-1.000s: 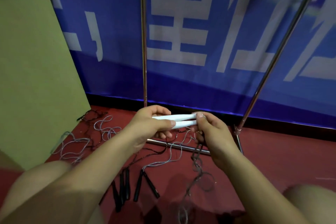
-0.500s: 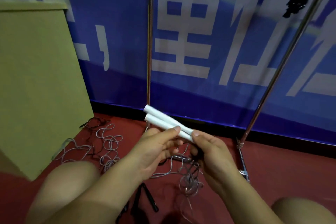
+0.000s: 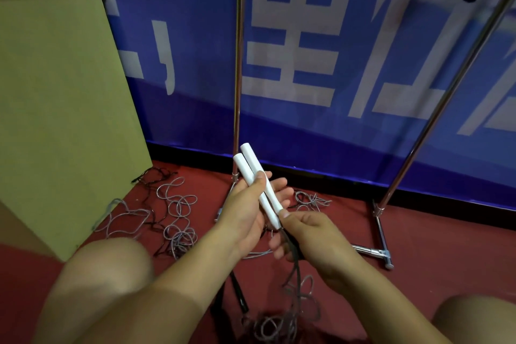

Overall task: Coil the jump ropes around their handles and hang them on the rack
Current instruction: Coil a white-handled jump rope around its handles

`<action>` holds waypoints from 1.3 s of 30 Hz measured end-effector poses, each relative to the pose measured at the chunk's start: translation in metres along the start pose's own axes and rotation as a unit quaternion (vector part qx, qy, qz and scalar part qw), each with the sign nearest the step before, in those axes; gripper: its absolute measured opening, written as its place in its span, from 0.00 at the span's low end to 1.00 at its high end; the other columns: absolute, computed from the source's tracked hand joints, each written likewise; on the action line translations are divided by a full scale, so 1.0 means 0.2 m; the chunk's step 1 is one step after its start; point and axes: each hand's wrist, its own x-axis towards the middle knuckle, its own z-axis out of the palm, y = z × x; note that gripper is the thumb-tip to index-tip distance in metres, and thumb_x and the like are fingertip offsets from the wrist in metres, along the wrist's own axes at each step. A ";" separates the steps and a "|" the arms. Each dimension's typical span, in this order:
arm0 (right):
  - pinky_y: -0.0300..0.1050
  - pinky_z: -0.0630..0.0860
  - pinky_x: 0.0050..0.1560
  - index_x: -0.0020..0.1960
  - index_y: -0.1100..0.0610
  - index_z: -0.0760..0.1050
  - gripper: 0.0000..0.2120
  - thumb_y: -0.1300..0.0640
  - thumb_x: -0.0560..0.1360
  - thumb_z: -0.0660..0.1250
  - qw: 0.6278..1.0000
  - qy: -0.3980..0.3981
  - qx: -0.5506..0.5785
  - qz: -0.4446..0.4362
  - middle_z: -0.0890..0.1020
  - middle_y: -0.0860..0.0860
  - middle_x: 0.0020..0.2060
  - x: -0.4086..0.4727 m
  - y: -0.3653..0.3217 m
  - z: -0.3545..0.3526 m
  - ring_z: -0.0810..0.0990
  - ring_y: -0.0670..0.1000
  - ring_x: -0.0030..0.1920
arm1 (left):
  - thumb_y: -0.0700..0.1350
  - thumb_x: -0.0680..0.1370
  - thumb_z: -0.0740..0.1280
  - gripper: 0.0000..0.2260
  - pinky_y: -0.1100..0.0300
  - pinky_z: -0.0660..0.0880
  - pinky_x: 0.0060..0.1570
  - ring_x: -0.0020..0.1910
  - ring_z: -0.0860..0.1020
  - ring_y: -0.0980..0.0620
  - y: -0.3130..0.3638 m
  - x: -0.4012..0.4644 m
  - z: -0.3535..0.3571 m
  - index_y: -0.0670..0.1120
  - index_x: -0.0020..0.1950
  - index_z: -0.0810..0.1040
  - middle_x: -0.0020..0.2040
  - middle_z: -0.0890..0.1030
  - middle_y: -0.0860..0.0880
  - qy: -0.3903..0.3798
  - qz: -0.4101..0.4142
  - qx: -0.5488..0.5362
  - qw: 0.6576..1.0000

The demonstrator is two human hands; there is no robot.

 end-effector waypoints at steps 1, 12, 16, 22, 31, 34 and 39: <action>0.41 0.70 0.32 0.49 0.66 0.78 0.19 0.52 0.84 0.57 1.000 -0.007 -0.006 0.008 0.82 0.57 0.32 0.01 -0.01 0.00 0.78 0.50 0.28 | 0.47 0.85 0.59 0.11 0.48 0.82 0.45 0.45 0.86 0.45 0.01 0.01 -0.01 0.41 0.61 0.74 0.45 0.85 0.45 0.005 0.005 0.002 1.000; 0.42 0.64 0.29 0.38 0.56 0.72 0.25 0.39 0.82 0.53 0.983 -0.079 -0.141 0.086 0.68 0.49 0.25 0.02 0.04 -0.13 0.68 0.50 0.25 | 0.45 0.84 0.61 0.06 0.51 0.82 0.35 0.31 0.83 0.50 0.12 0.06 -0.26 0.43 0.53 0.74 0.42 0.80 0.44 0.172 0.141 0.185 0.957; 0.43 0.71 0.33 0.37 0.57 0.74 0.26 0.39 0.82 0.55 0.980 -0.087 -0.153 0.091 0.71 0.51 0.27 0.02 0.02 -0.17 0.73 0.52 0.28 | 0.46 0.84 0.62 0.06 0.51 0.82 0.33 0.32 0.84 0.49 0.16 0.03 -0.32 0.44 0.52 0.73 0.41 0.81 0.44 0.161 0.191 0.270 0.930; 0.44 0.62 0.32 0.36 0.57 0.76 0.17 0.47 0.78 0.67 0.988 -0.033 -0.120 0.089 0.65 0.49 0.25 0.04 0.03 -0.24 0.62 0.50 0.27 | 0.46 0.84 0.62 0.08 0.57 0.79 0.29 0.28 0.81 0.52 0.17 0.02 -0.37 0.41 0.54 0.72 0.37 0.79 0.47 0.194 0.225 0.293 0.909; 0.38 0.67 0.26 0.38 0.59 0.73 0.14 0.53 0.79 0.67 0.975 0.044 -0.217 0.004 0.75 0.53 0.25 0.01 0.01 -0.33 0.69 0.48 0.24 | 0.47 0.84 0.62 0.05 0.57 0.77 0.30 0.27 0.79 0.53 0.26 0.04 -0.42 0.50 0.49 0.72 0.35 0.78 0.49 0.239 0.272 0.200 0.910; 0.38 0.62 0.26 0.39 0.59 0.70 0.17 0.48 0.82 0.61 0.988 0.000 -0.156 0.017 0.66 0.50 0.26 -0.01 -0.03 -0.33 0.60 0.47 0.25 | 0.47 0.84 0.62 0.04 0.55 0.77 0.33 0.30 0.81 0.51 0.29 0.07 -0.45 0.52 0.49 0.71 0.36 0.77 0.49 0.264 0.277 0.161 0.910; 0.38 0.61 0.24 0.48 0.61 0.78 0.07 0.63 0.80 0.61 0.998 0.040 0.052 -0.010 0.70 0.51 0.30 -0.05 -0.13 -0.38 0.60 0.45 0.25 | 0.48 0.84 0.62 0.04 0.51 0.82 0.34 0.30 0.81 0.49 0.26 0.07 -0.43 0.48 0.54 0.71 0.39 0.74 0.46 0.228 0.207 0.158 0.938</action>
